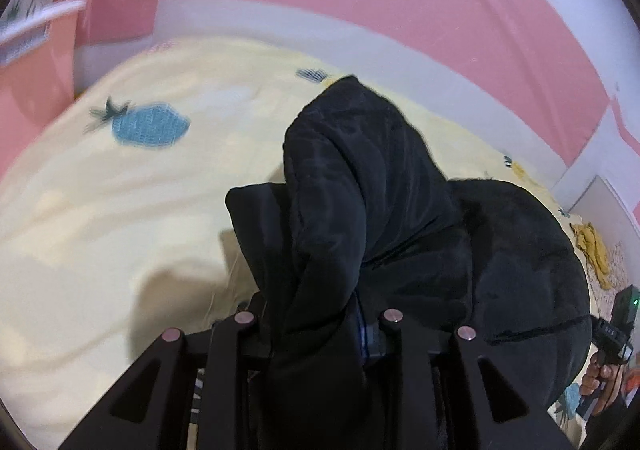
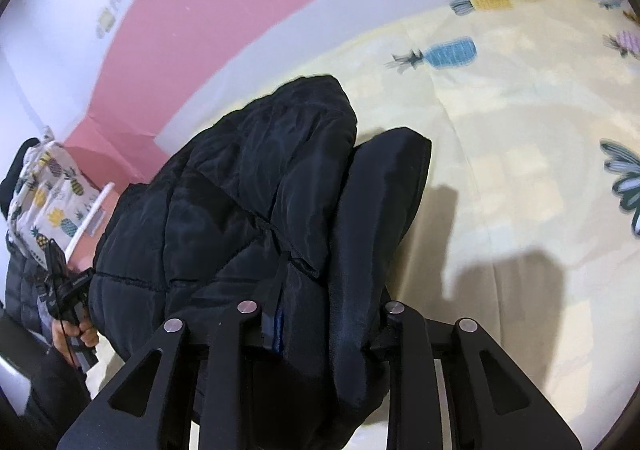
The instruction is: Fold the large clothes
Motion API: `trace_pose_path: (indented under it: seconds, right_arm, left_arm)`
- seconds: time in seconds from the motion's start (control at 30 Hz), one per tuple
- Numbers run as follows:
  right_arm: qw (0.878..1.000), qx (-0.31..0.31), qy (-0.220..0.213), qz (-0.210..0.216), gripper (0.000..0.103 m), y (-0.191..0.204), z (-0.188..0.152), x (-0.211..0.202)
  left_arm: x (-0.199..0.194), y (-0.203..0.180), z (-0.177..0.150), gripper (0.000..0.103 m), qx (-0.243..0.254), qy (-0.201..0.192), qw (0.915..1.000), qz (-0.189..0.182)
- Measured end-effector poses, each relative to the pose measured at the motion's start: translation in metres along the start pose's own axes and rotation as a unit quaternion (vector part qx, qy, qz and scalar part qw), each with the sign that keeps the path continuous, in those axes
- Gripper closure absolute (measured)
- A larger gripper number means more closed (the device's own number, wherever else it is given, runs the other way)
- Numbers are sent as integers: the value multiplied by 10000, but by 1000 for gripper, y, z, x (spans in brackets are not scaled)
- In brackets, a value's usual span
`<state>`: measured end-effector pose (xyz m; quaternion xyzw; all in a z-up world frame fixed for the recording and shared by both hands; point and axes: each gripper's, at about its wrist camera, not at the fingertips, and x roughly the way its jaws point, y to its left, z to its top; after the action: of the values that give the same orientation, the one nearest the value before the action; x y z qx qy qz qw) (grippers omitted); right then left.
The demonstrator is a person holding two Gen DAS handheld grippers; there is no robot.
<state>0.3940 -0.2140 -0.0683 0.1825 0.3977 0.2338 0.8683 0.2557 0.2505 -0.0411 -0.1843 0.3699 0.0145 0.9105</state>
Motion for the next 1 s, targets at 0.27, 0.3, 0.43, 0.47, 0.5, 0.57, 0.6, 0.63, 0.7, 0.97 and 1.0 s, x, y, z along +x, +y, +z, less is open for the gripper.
trace_pose_path:
  seconds: [0.27,0.3,0.43,0.47,0.5,0.57,0.6,0.63,0.7,0.97,1.0]
  right_arm:
    - [9989,47,219,-405,49,-4,3,-12]
    - [9988,-12,180,-464,49,-3,6,-17]
    - [9960,-222,-215,-841,49,6,13,-47]
    - [9948,-244,-302,-942,49,8,16,-51]
    - [9930,-277,-423,-1066,49,11,19,-55]
    - [9919,-352,-541,-1096,49,18,23,-58]
    - [9919,-456,-559,-1046,49,24,26,-56]
    - [9913,-587,-551,-1037,49,31,29,-51]
    - [9907,-790,-468,-1003,49,42,33,-38]
    - [9885,-824,105,-1265,49,32,40,18]
    - [9894,-763,88,-1231,49,29,40,16]
  left_arm:
    - [2,19,-10,49,-242,139,9995,177]
    - [-4,20,-8,48,-259,104,9994,206]
    - [-26,25,-2,47,-271,-270,9985,401]
    - [-32,25,1,47,-278,-387,9975,512]
    - [-36,24,4,47,-299,-475,9970,527]
    - [-35,19,10,47,-264,-505,9974,451]
    - [-32,14,13,47,-184,-493,9977,424]
    - [-27,7,14,47,-66,-480,9980,400]
    - [-12,-7,16,47,172,-390,9984,378]
    - [23,0,22,46,-69,-251,9987,439]
    - [21,1,22,46,-76,-273,9986,444]
